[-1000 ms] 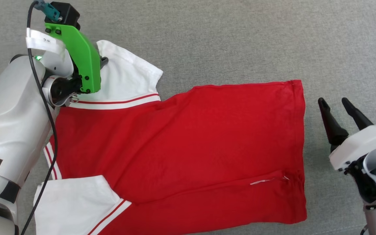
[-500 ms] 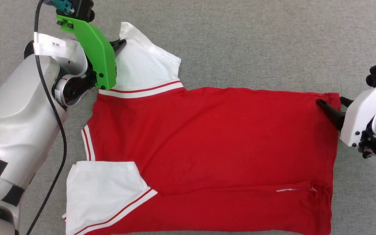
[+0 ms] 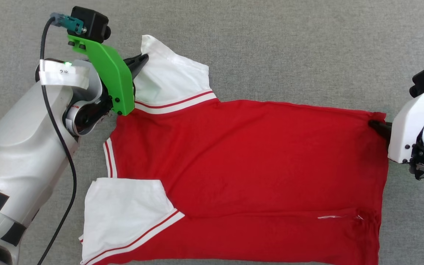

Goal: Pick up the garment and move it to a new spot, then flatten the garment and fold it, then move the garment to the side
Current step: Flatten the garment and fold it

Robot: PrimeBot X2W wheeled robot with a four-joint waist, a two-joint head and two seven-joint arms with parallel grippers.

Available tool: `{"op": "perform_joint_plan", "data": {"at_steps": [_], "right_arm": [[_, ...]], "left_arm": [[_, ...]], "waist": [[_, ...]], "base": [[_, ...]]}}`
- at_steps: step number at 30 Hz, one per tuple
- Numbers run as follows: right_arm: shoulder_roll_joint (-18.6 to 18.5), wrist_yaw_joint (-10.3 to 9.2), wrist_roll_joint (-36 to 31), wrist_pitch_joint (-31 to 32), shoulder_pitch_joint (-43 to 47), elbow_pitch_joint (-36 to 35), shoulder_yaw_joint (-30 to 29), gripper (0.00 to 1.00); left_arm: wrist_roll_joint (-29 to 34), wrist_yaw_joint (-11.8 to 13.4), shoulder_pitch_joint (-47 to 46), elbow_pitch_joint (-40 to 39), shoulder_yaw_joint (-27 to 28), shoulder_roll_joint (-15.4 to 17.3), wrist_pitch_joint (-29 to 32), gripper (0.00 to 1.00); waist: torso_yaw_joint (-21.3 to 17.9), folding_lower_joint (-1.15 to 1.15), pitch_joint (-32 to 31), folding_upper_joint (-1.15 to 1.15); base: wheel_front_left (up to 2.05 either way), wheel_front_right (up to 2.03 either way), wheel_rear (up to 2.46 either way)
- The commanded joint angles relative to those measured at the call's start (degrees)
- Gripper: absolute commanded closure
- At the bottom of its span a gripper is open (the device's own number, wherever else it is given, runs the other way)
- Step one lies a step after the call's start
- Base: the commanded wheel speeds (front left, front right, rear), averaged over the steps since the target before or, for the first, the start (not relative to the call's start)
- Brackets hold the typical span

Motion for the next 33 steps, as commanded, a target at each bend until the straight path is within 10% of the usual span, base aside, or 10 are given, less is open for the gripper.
{"op": "perform_joint_plan", "data": {"at_steps": [1, 11, 33], "right_arm": [[0.96, 0.02, 0.33, -0.52, 1.57, 0.20, 0.16, 1.00], [2.51, 0.02, -1.70, -4.67, 8.57, -8.68, -4.41, 1.00], [7.89, 0.02, -0.79, -10.84, 31.30, -14.44, -9.50, 1.00]], "left_arm": [[-0.31, -0.15, 0.97, -0.25, -0.09, 0.75, -0.88, 1.00], [-1.72, 0.82, 9.64, -5.02, 0.99, 5.13, -7.81, 1.00], [-12.41, 12.51, 46.60, -25.15, 3.68, 12.82, -20.71, 1.00]], "waist": [[0.04, 0.00, -1.25, 0.00], [0.58, 0.00, -6.99, 0.00], [1.49, 0.00, -14.77, 0.00]], "base": [[0.00, 0.00, 0.00], [0.00, 0.00, 0.00], [0.00, 0.00, 0.00]]}}
